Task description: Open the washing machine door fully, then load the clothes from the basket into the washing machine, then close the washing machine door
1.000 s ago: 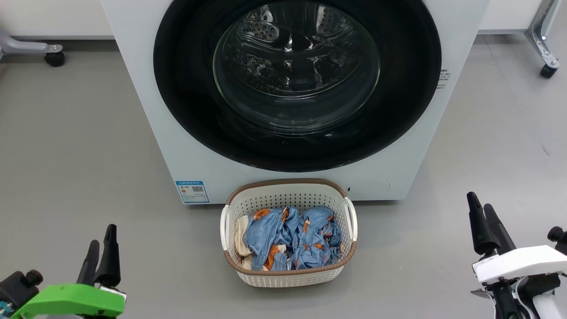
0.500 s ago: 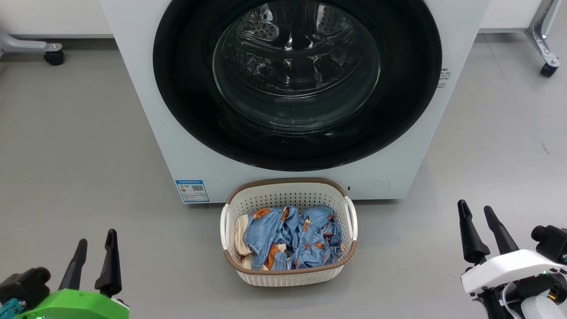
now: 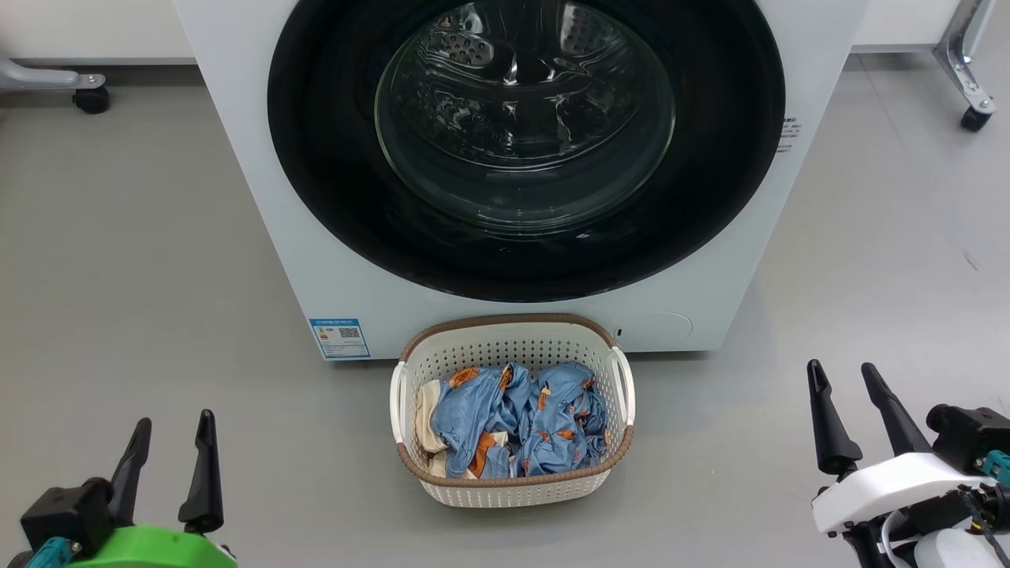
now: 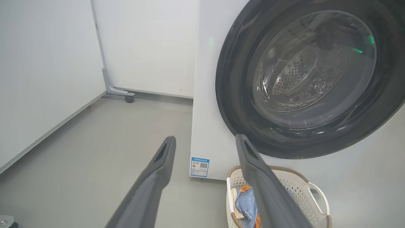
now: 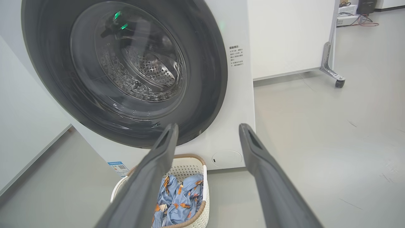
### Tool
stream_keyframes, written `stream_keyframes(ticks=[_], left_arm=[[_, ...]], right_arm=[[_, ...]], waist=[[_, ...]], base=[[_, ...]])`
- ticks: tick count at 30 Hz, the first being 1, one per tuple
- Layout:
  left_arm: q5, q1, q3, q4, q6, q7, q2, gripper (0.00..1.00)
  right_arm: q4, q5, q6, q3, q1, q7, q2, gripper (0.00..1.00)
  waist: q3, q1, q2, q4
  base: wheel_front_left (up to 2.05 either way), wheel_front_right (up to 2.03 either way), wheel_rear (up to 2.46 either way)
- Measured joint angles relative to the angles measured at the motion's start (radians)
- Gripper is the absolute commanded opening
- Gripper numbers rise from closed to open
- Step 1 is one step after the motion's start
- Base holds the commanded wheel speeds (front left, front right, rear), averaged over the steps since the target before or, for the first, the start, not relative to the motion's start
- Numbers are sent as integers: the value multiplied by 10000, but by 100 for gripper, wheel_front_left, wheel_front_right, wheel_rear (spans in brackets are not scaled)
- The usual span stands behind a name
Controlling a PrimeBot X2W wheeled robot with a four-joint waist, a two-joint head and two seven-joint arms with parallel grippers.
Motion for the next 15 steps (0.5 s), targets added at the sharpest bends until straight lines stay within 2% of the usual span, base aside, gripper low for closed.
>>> stream_keyframes(ticks=[15], left_arm=[[2219, 140, 100, -374, 12, -424, 0, 100]], right_arm=[[240, -1659, 13, 12, 199, -393, 0, 100]], waist=[[-12, 0, 0, -7]], base=[[0, 0, 0]])
